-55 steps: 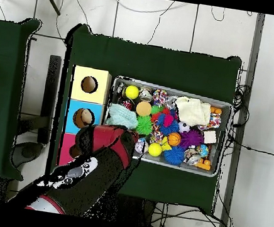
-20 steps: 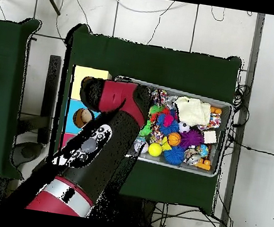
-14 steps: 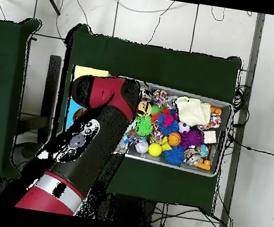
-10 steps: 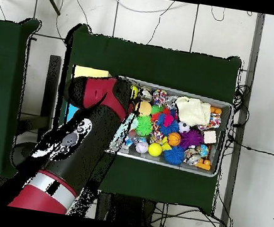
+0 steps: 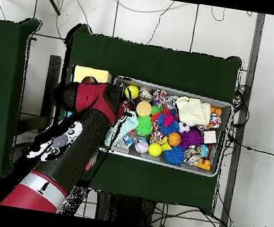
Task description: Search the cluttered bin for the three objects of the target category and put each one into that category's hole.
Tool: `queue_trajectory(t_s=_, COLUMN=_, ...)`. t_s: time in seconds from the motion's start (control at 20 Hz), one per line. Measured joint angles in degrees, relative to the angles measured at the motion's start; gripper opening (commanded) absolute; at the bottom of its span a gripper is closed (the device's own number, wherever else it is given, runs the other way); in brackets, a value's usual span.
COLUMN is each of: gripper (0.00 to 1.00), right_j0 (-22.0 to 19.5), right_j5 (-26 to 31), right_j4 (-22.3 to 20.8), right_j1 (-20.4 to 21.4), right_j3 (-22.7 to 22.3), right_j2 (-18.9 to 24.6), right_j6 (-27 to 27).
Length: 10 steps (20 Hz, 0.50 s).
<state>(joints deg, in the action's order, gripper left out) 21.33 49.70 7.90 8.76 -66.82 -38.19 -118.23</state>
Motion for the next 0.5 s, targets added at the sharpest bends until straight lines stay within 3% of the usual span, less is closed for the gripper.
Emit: queue_trajectory(t_s=0.5, gripper=1.0, right_j0=-1.62, right_j5=-15.61, right_j4=5.21, right_j1=2.3, right_j3=-11.68, right_j2=3.19, right_j6=-4.02)
